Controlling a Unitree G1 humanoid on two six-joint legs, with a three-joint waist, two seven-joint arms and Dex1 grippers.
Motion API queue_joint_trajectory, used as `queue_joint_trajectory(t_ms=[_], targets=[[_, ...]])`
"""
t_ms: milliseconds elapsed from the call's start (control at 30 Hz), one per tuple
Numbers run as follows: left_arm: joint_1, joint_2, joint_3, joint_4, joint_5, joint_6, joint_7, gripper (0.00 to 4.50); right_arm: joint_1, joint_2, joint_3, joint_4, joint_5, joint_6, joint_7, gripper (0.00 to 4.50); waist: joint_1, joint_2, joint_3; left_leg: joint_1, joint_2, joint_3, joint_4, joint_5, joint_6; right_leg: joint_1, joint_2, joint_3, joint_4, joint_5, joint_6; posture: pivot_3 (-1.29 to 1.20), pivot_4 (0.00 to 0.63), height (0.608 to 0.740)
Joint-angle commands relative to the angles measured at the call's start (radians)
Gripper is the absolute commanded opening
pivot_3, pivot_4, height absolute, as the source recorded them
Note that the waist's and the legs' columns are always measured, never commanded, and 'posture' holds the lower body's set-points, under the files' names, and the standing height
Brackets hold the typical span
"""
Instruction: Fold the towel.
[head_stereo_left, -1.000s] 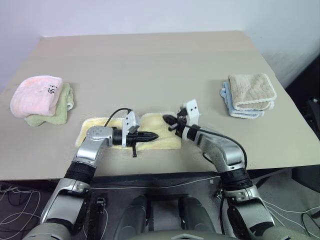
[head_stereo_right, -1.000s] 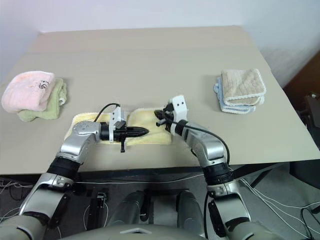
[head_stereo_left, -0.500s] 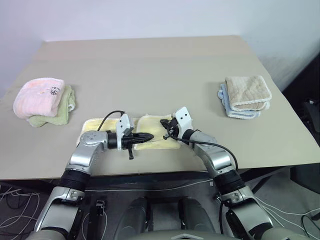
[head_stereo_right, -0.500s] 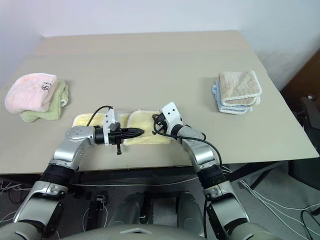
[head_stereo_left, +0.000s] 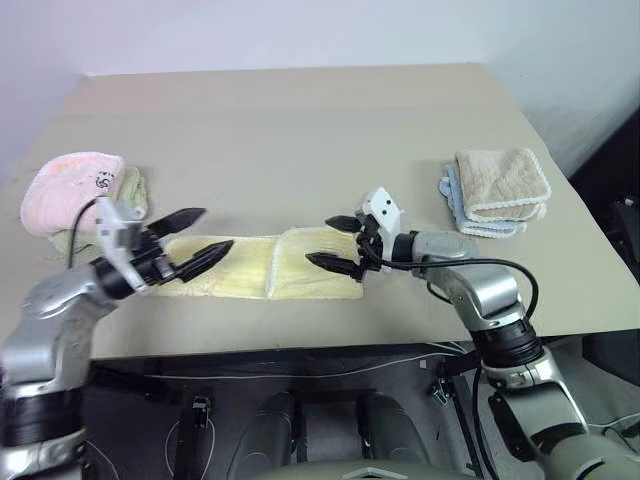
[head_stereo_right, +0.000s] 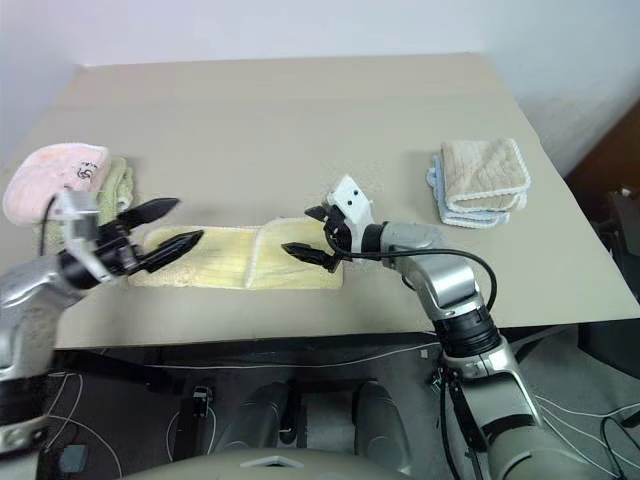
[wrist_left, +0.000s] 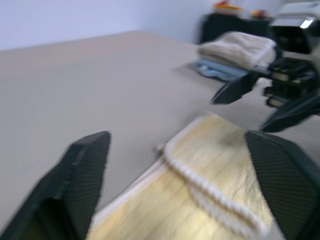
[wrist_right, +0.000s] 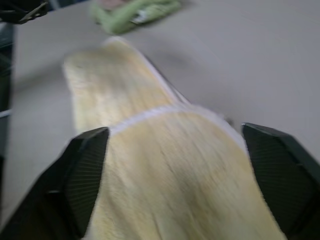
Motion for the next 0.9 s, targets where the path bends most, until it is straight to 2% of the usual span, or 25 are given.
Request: queue_joint_trajectory(t_ms=[33,100,267,367,467,800,900], targets=[[0.131,0.025,0.095,-0.112,-0.006,0.046,0.066,4.48,-0.039,-0.004,0.008,-0.021,0.015,-0.031,0.049,4.46,0.001,0.0,0.0,0.0,0.0,0.0,0.0,0.0,0.0,0.0,0.0,0.0,0.0,0.0,0.0,0.0,0.15,0.74],[0.201,0.013,0.142,-0.159,-0.016,0.086,0.139,4.48,-0.054,0.001,0.016,-0.006,0.004,-0.046,0.057,4.46,0.003,0.0,0.0,0.0,0.0,0.0,0.0,0.0,0.0,0.0,0.0,0.0,-0.001,-0.001,-0.001,0.0,0.15,0.74],[0.324,-0.079,0.249,-0.313,-0.162,0.239,0.368,4.48,-0.076,0.003,0.034,0.021,0.0,-0.071,0.098,4.46,0.008,-0.001,0.0,0.0,0.0,-0.001,0.001,-0.002,-0.002,0.0,-0.001,-0.001,-0.002,-0.002,-0.004,0.0,0.15,0.74],[0.354,-0.099,0.29,-0.332,-0.277,0.374,0.519,4.48,-0.079,-0.001,0.035,0.033,0.0,-0.075,0.115,4.46,0.007,-0.001,0.0,0.0,0.0,-0.002,0.001,-0.002,-0.003,-0.001,-0.001,-0.001,-0.002,-0.002,-0.004,0.0,0.15,0.74],[0.384,-0.104,0.302,-0.323,-0.363,0.465,0.604,4.48,-0.081,-0.009,0.048,0.051,-0.021,-0.099,0.134,4.46,0.006,-0.001,0.0,0.0,0.0,-0.002,0.001,-0.002,-0.002,0.0,0.0,-0.001,-0.001,-0.002,-0.003,0.0,0.15,0.74],[0.252,-0.161,0.29,-0.169,-0.572,0.53,0.836,4.48,-0.079,-0.017,0.049,0.056,-0.053,-0.114,0.128,4.46,0.008,-0.001,0.0,0.0,-0.001,-0.001,0.002,-0.002,-0.003,-0.001,-0.001,-0.002,-0.002,-0.002,-0.004,0.0,0.15,0.74],[0.236,-0.157,0.272,-0.123,-0.57,0.547,0.87,4.48,-0.065,-0.028,0.047,0.038,-0.068,-0.112,0.117,4.46,0.005,-0.001,0.0,0.0,-0.001,-0.001,0.002,-0.002,-0.003,-0.001,-0.001,-0.001,-0.002,-0.002,-0.003,0.0,0.15,0.74]])
